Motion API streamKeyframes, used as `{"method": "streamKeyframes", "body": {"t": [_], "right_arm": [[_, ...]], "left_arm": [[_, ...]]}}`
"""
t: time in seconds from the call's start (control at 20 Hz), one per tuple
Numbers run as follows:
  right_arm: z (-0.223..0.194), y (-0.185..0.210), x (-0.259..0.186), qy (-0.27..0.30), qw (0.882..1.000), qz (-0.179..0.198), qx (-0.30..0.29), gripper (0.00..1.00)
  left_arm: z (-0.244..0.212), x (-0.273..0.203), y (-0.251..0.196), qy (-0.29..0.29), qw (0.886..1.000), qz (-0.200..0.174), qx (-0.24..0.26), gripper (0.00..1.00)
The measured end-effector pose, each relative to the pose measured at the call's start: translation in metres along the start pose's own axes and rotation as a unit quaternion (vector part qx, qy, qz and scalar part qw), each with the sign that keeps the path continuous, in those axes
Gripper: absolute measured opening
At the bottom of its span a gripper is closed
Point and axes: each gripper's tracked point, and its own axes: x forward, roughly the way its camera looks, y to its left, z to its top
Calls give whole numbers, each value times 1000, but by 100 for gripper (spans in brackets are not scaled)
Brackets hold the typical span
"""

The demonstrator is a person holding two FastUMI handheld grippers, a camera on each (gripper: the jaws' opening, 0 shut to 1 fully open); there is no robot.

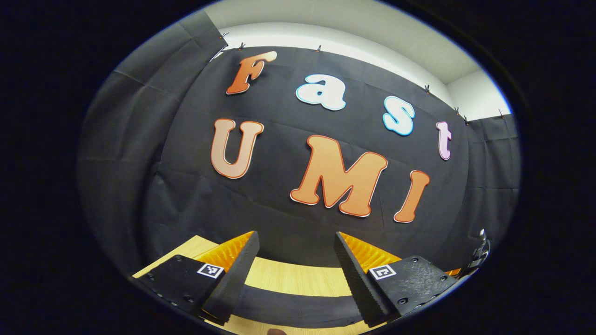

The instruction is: Grasp the waist and the cuffs of the jeans and fold them to make the two legs overlap; first hold the waist and fold one-third of the jeans toward the cuffs, then hold the cuffs and fold the remaining one-third in the same direction to finish folding.

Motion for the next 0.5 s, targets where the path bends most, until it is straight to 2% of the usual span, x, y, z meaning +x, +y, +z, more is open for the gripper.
{"method": "streamKeyframes", "body": {"t": [0.1,0.3,0.35,0.45,0.5], "right_arm": [[-14,-35,27,33,997,-26,67,98],[-62,-72,76,114,975,-53,182,98],[-70,-83,87,124,970,-66,200,98],[-82,-100,107,135,962,-87,220,99],[-81,-100,114,136,958,-85,236,99]], "left_arm": [[7,-9,3,-7,1000,13,12,97],[8,-24,12,-4,999,38,27,94],[7,-25,14,0,999,41,28,98],[1,-26,17,10,998,50,30,97],[0,-26,17,14,998,54,33,97]]}}
